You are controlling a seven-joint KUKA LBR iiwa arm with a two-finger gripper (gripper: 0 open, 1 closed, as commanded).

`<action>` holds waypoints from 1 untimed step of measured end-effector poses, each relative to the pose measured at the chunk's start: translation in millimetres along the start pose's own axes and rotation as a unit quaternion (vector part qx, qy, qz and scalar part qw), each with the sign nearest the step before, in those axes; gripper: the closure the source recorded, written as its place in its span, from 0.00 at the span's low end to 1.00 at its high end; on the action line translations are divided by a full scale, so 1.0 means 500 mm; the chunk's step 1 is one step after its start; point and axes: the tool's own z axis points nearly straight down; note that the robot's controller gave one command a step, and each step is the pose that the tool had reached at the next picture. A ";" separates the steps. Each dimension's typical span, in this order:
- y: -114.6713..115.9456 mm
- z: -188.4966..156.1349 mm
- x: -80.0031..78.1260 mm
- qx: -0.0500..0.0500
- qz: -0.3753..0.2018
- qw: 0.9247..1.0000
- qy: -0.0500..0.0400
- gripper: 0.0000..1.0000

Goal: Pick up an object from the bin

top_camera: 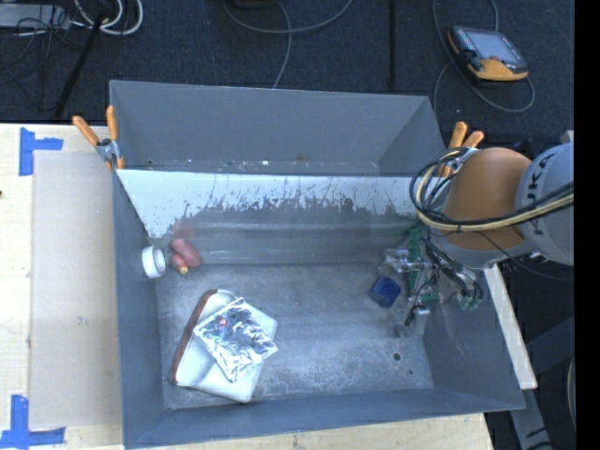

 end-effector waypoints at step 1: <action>0.001 -0.009 -0.004 0.001 -0.002 1.000 -0.003 1.00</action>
Offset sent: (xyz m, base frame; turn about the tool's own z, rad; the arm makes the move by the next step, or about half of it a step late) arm 0.0000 0.0000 0.0000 0.0000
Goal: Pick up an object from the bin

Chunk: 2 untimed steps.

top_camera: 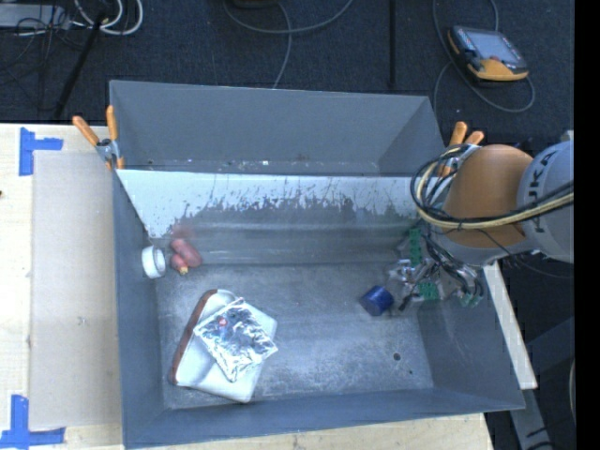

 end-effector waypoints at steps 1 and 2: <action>0.001 0.000 0.000 0.000 -0.001 1.000 0.000 0.00; 0.046 0.000 0.008 -0.001 -0.039 0.999 0.001 0.00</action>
Offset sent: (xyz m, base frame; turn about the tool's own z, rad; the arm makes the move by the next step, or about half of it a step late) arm 0.0000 0.0000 0.0000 0.0000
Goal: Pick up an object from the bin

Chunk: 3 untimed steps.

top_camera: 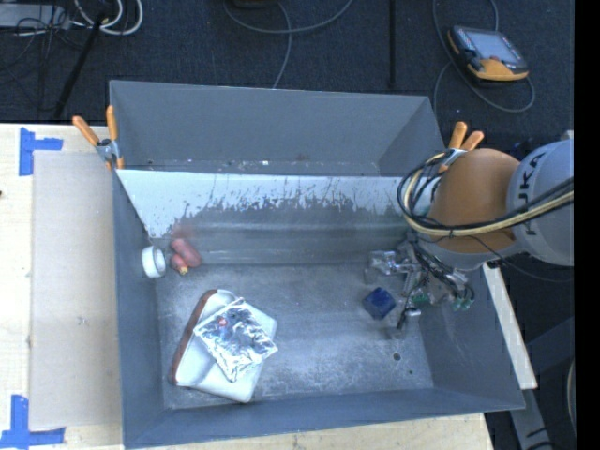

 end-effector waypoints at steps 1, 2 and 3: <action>0.000 0.000 -0.001 0.001 -0.001 1.000 -0.001 1.00; 0.000 0.000 -0.001 0.001 -0.002 1.000 -0.001 0.00; 0.091 0.001 0.027 -0.001 -0.068 0.998 0.000 0.00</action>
Offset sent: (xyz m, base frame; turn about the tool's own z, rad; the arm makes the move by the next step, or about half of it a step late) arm 0.0000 0.0000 0.0000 0.0000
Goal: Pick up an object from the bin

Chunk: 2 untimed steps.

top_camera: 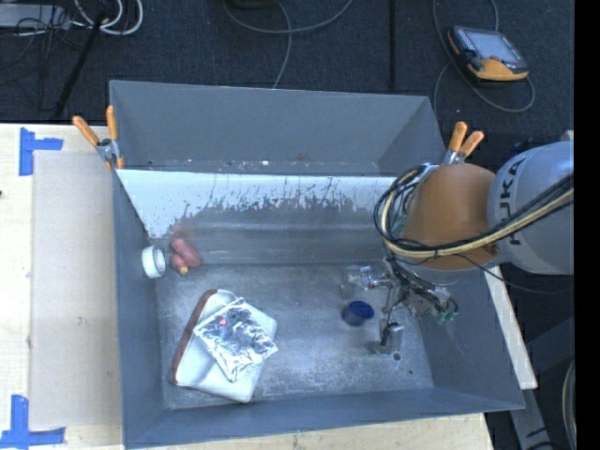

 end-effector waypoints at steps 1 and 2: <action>-0.001 -0.001 -0.001 0.001 -0.001 1.000 -0.001 1.00; -0.001 -0.001 -0.001 0.001 -0.002 1.000 -0.001 0.00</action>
Offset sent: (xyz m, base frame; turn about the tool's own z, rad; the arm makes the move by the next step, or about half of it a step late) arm 0.0000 0.0000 0.0000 0.0000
